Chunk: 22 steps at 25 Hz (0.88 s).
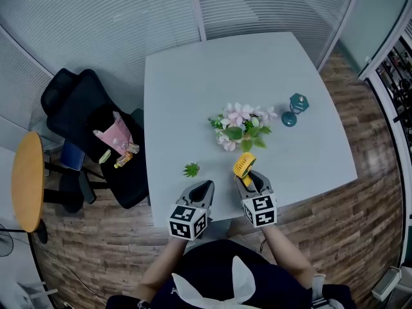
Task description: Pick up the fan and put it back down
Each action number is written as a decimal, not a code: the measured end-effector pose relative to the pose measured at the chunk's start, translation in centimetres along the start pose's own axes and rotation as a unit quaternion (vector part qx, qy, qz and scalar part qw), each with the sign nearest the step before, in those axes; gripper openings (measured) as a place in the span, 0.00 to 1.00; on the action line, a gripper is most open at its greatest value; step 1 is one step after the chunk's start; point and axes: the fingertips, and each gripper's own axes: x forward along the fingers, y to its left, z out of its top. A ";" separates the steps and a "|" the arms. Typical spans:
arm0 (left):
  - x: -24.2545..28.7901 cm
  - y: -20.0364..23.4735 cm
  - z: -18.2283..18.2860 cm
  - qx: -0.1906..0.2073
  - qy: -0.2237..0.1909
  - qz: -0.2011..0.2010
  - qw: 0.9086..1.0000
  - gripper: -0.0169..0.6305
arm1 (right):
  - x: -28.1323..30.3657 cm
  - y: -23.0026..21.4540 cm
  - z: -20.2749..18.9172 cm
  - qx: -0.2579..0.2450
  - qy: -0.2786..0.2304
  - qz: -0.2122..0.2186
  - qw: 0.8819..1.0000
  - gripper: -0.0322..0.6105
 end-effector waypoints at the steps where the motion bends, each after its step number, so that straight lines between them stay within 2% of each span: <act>1: 0.1 0.1 0.0 0.000 0.002 0.000 1.000 0.07 | 0.2 -0.1 -0.2 -0.002 0.002 0.001 1.000 0.30; 22: 2.1 1.5 -0.2 0.000 0.027 0.002 1.000 0.07 | 4.3 -0.2 -5.3 -0.029 0.055 0.022 0.998 0.30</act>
